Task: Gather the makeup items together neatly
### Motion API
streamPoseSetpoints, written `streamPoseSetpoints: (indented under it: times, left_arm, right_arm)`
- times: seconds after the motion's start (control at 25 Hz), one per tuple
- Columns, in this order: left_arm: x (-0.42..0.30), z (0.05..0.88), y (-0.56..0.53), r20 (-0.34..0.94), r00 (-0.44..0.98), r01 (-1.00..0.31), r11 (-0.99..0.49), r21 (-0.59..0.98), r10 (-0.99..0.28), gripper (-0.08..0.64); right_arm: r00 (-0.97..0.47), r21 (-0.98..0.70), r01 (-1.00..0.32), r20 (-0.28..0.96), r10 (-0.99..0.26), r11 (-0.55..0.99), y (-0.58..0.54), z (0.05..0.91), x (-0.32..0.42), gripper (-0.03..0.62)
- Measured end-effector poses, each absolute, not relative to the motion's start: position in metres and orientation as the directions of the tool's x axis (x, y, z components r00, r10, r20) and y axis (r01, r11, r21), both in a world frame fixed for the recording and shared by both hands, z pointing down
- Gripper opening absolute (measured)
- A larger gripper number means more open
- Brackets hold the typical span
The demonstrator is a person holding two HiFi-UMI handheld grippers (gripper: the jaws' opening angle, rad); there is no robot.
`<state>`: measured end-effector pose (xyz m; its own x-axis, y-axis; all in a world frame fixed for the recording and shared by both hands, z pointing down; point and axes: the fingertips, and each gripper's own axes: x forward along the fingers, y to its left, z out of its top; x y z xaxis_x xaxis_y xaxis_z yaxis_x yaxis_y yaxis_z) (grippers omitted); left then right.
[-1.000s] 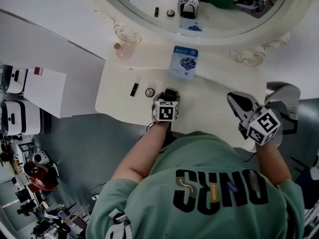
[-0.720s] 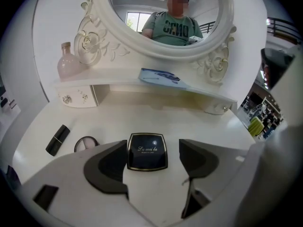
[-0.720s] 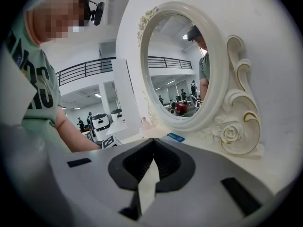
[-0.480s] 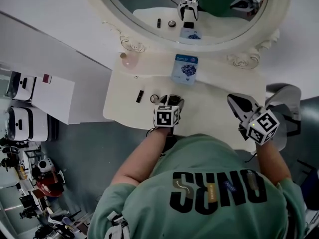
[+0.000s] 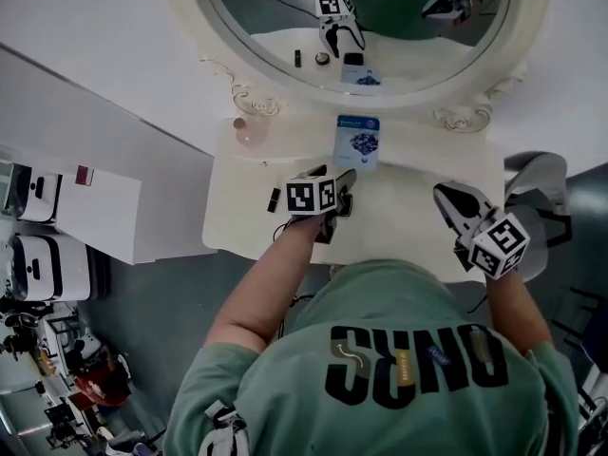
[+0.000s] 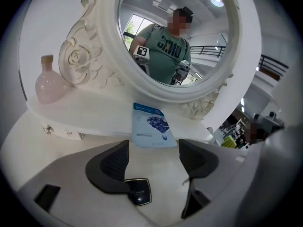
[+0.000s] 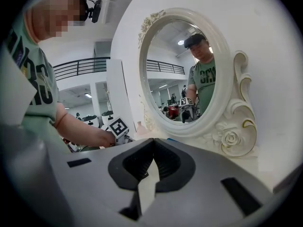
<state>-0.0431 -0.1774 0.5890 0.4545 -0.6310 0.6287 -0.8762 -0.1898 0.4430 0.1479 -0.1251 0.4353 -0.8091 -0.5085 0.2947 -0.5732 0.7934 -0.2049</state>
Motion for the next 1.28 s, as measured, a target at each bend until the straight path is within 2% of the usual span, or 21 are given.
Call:
streamPoseSetpoints:
  times: [0.32,0.48,0.52,0.64,0.76,1.04,1.28]
  left_arm:
    - [-0.048,0.621,-0.199,0.574,0.634,-0.701,-0.070,0.710,-0.519,0.336]
    - [-0.041,0.629,-0.207,0.495,0.722,-0.567,-0.003,0.824,-0.483,0.334]
    - [-0.039,0.629,-0.208,0.484,0.736,-0.548,0.003,0.837,-0.474,0.311]
    - [-0.039,0.631,-0.212,0.490,0.747,-0.541,0.019,0.841,-0.449,0.105]
    - [-0.038,0.631,-0.213,0.468,0.770,-0.506,0.031,0.862,-0.434,0.023]
    - [-0.034,0.604,-0.214,0.277,0.845,-0.325,-0.028,0.945,-0.457,0.008]
    - [-0.016,0.576,-0.202,0.188,0.872,-0.245,-0.070,0.967,-0.452,0.008]
  right_arm:
    - [-0.708,-0.181,-0.697,0.327,-0.626,0.694,-0.112,0.432,0.139,-0.006]
    - [-0.669,-0.175,-0.736,0.337,-0.663,0.654,-0.103,0.432,0.133,-0.006]
    - [-0.658,-0.175,-0.746,0.340,-0.671,0.643,-0.101,0.433,0.132,-0.006]
    - [-0.624,-0.173,-0.776,0.352,-0.698,0.607,-0.097,0.430,0.129,-0.006]
    - [-0.608,-0.162,-0.788,0.356,-0.709,0.594,-0.094,0.429,0.123,-0.006]
    - [-0.577,-0.153,-0.810,0.378,-0.724,0.566,-0.087,0.431,0.114,-0.006]
    - [-0.589,-0.156,-0.800,0.385,-0.710,0.579,-0.089,0.431,0.117,-0.006]
